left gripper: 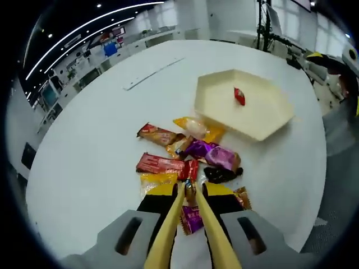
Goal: Place the target food into the container with the food tongs after gripping and lifting it, then release it inside without dropping or visibly crushing the food.
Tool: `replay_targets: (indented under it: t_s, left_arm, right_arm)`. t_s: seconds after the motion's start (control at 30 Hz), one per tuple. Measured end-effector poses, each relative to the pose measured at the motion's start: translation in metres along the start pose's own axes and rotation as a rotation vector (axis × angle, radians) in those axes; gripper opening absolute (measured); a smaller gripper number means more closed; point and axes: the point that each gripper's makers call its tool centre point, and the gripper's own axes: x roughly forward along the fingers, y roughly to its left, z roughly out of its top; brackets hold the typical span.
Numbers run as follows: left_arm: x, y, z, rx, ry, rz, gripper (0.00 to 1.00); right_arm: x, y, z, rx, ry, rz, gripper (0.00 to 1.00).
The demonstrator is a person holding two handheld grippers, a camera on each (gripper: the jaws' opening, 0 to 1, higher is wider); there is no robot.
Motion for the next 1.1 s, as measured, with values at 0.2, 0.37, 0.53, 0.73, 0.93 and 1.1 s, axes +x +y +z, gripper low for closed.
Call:
replay_targets:
  t_s: [0.2,0.37,0.53,0.73,0.93,1.1]
  left_arm:
    - [-0.006,0.005,0.013,-0.022,-0.029,-0.010,0.13]
    - [-0.011,0.009,0.024,-0.025,-0.041,-0.018,0.12]
    - [-0.014,0.010,0.033,-0.023,-0.054,-0.027,0.12]
    - [-0.016,0.008,0.050,-0.005,-0.073,-0.045,0.13]
    - [-0.016,0.000,0.083,0.036,-0.109,-0.091,0.13]
    - [-0.015,-0.017,0.116,0.077,-0.136,-0.153,0.13]
  right_arm:
    - [0.000,0.001,0.000,-0.002,0.002,0.004,0.99]
    - [0.000,0.001,0.000,-0.002,0.001,0.003,0.99]
    - [0.000,0.001,0.001,-0.003,-0.004,0.002,0.99]
    - [0.000,0.002,0.001,-0.006,-0.002,0.002,0.99]
    - [0.000,0.001,0.001,-0.005,-0.004,-0.001,0.99]
    - [-0.001,0.000,0.001,-0.006,-0.006,-0.004,0.99]
